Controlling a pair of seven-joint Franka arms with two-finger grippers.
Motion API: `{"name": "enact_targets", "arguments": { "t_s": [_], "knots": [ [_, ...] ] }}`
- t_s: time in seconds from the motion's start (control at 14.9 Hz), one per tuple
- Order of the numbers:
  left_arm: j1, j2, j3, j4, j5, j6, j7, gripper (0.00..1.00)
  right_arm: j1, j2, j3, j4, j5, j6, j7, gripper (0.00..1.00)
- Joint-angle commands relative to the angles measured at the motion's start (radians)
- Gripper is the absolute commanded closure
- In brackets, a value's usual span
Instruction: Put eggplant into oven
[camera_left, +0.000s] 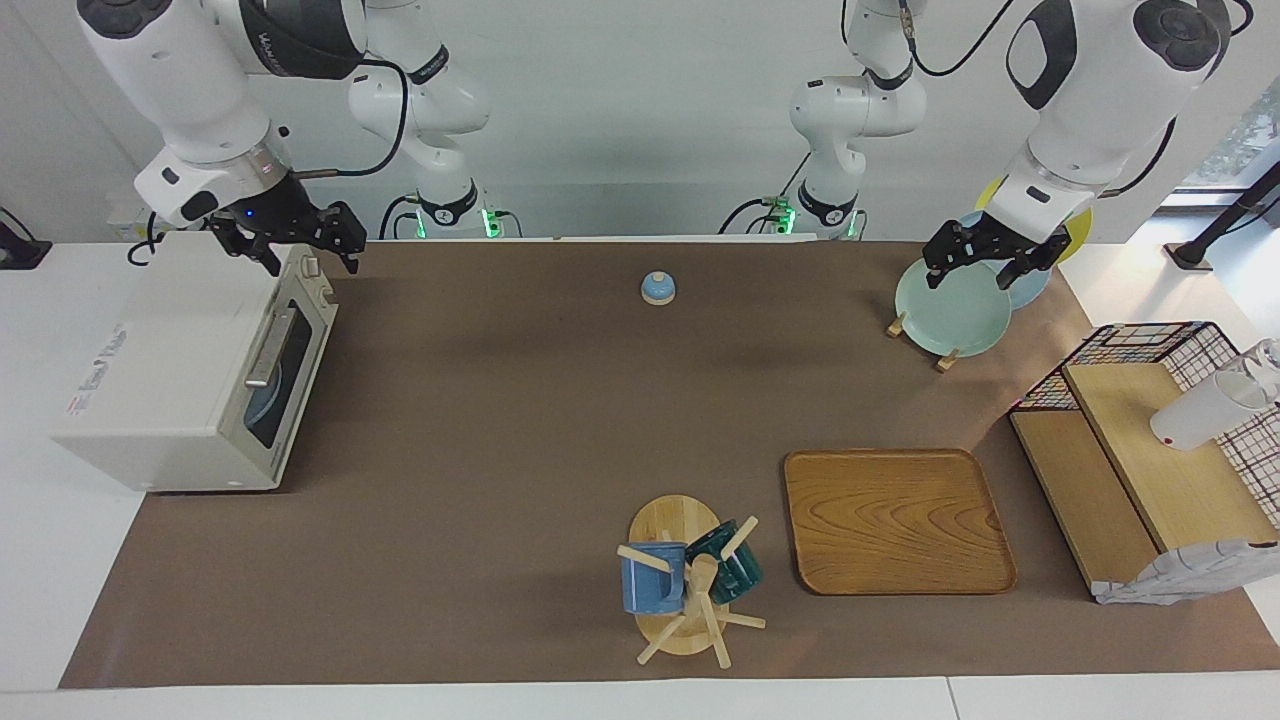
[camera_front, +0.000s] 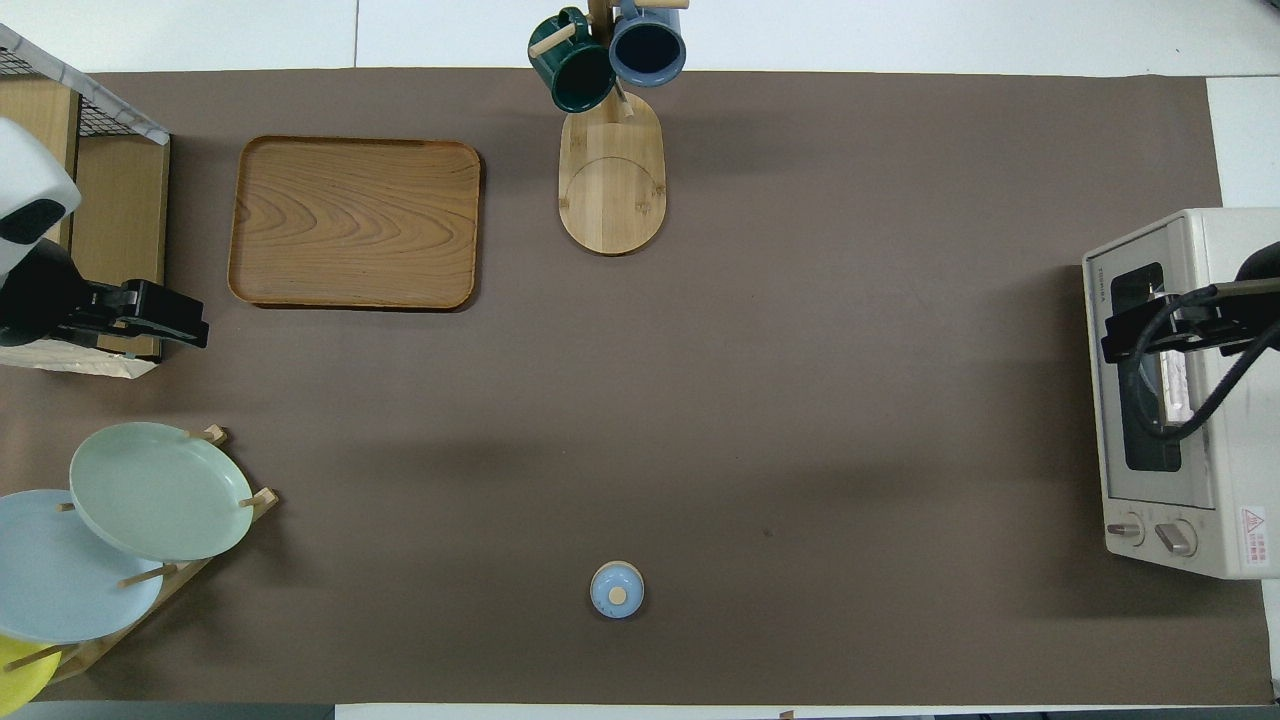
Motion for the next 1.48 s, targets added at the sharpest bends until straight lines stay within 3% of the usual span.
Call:
{"name": "enact_targets", "arguments": {
  "t_s": [0.0, 1.41],
  "knots": [
    [0.011, -0.011, -0.008, -0.005, 0.003, -0.01, -0.008, 0.0, 0.006, -0.016, -0.008, -0.011, 0.02, 0.016, 0.009, 0.0],
    [0.011, -0.011, -0.008, -0.005, 0.003, -0.01, -0.008, 0.0, 0.0, -0.019, -0.008, -0.021, 0.019, 0.036, 0.013, 0.0]
  ]
}}
